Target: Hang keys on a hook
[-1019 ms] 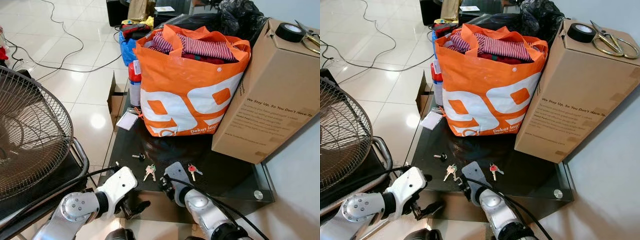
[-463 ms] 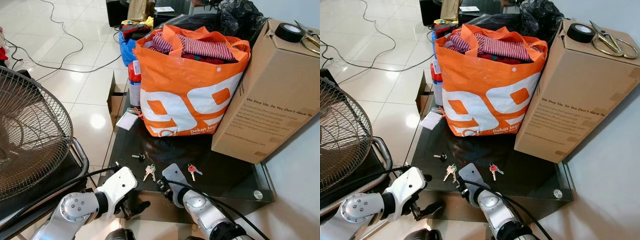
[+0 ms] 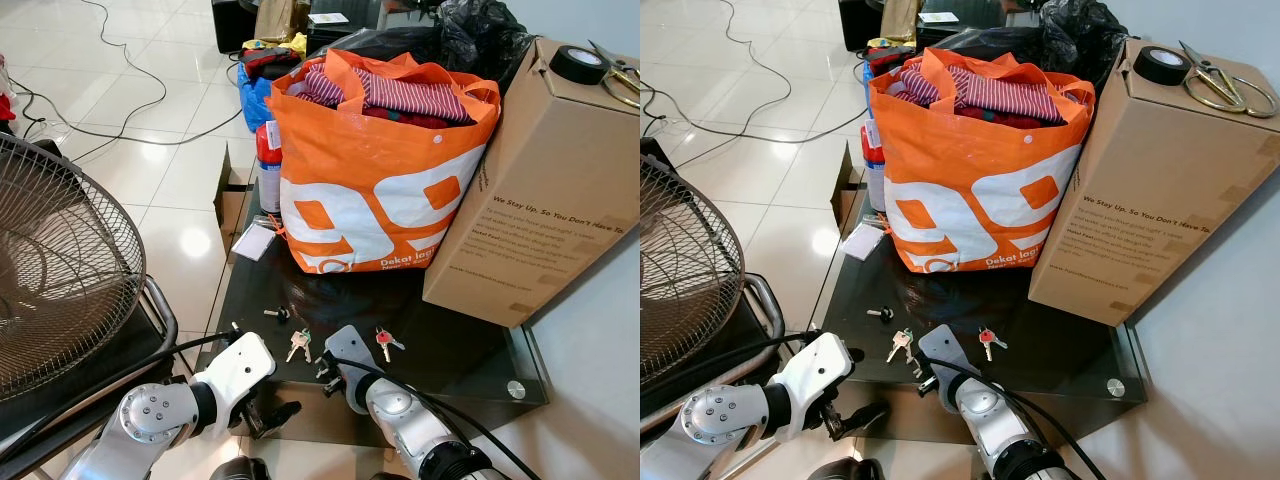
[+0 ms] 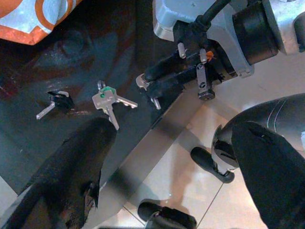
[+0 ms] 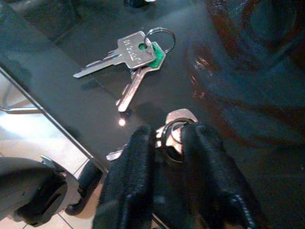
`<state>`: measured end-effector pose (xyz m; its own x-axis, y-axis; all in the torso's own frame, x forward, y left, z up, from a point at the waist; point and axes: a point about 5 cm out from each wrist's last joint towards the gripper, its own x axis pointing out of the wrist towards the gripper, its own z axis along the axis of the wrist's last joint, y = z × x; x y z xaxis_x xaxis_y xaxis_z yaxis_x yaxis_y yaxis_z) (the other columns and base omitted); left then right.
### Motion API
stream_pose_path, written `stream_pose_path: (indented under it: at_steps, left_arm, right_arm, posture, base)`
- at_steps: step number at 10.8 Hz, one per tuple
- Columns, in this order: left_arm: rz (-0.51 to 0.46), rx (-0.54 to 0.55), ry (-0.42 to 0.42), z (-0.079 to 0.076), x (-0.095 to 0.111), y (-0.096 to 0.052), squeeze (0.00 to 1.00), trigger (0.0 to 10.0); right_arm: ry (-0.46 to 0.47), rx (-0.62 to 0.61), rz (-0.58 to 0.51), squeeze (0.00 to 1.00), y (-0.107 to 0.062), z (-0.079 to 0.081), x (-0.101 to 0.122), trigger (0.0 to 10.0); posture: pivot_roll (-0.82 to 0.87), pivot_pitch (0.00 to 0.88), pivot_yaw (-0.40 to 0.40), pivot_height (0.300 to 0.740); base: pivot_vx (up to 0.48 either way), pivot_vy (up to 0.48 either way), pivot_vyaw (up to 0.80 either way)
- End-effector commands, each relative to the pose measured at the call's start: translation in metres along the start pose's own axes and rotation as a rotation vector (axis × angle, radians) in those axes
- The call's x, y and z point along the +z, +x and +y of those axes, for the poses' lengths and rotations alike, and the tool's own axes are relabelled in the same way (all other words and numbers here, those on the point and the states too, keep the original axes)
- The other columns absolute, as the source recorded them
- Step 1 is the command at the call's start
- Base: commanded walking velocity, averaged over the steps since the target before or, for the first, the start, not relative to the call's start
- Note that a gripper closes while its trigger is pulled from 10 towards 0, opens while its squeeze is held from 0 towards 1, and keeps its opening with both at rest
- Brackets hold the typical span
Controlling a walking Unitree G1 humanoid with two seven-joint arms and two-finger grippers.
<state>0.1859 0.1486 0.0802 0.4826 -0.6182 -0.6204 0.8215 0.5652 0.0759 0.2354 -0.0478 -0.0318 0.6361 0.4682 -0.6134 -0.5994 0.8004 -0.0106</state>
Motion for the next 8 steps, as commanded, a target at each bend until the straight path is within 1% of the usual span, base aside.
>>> stream_pose_path:
  at_steps: [1, 6, 7, 8]
  left_arm:
    - [-0.003, -0.008, 0.000, -0.001, 0.001, 0.000, 0.07, 10.0]
    - [0.004, -0.005, -0.003, 0.001, -0.006, 0.005, 0.07, 10.0]
    - [0.002, -0.001, -0.002, 0.002, -0.006, 0.006, 0.07, 10.0]
    - [-0.007, 0.007, 0.002, 0.004, -0.005, 0.008, 0.07, 10.0]
  right_arm:
    - [0.034, 0.004, 0.073, 0.00, -0.001, 0.003, -0.015, 0.0]
    - [0.044, -0.020, 0.063, 0.00, -0.002, -0.003, -0.013, 0.0]
    - [0.031, -0.010, 0.043, 0.00, -0.003, -0.008, -0.008, 0.0]
    - [0.027, 0.048, 0.000, 0.00, -0.006, -0.015, 0.002, 0.0]
  posture:
    - [-0.05, 0.095, -0.038, 0.740]
    - [-0.05, 0.086, -0.040, 0.740]
    - [-0.05, 0.073, -0.042, 0.740]
    - [-0.06, 0.040, -0.046, 0.740]
  base:
    - [0.000, 0.000, 0.00]
    - [0.000, 0.000, 0.00]
    - [0.000, 0.000, 0.00]
    - [0.000, 0.000, 0.00]
